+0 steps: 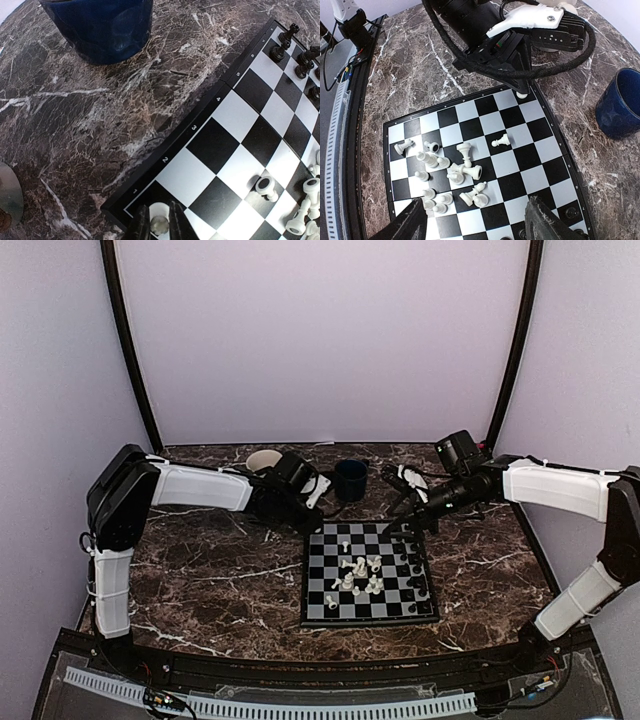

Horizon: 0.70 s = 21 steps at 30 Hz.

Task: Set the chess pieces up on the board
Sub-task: Place the rook at a1.

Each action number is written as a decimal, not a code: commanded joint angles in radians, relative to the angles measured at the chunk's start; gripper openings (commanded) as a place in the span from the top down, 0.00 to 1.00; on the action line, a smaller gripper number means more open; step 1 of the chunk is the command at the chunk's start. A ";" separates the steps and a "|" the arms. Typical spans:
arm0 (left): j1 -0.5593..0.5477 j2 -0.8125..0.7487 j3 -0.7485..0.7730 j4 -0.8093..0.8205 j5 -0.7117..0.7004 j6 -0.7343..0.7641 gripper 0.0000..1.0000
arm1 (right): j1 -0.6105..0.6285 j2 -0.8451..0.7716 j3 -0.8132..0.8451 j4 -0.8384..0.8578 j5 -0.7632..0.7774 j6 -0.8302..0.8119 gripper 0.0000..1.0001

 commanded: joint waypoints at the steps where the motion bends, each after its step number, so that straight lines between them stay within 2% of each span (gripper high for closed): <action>1: 0.006 0.007 0.018 -0.046 -0.003 -0.009 0.82 | -0.004 0.014 0.016 -0.005 -0.022 -0.011 0.32; 9: 0.005 -0.002 0.037 -0.074 -0.014 -0.011 0.70 | -0.004 0.019 0.022 -0.014 -0.029 -0.014 0.32; 17: -0.003 -0.138 -0.006 -0.073 0.002 0.002 0.53 | -0.005 0.001 0.038 -0.035 -0.023 -0.010 0.32; 18: -0.003 -0.169 -0.029 -0.066 0.016 0.004 0.25 | -0.005 -0.004 0.050 -0.051 -0.006 -0.010 0.21; 19: -0.003 -0.203 -0.053 -0.048 0.027 0.002 0.04 | -0.005 -0.011 0.063 -0.056 0.016 -0.003 0.01; 21: -0.003 -0.259 -0.079 -0.032 0.014 -0.015 0.01 | -0.005 -0.030 0.092 -0.078 0.059 0.005 0.02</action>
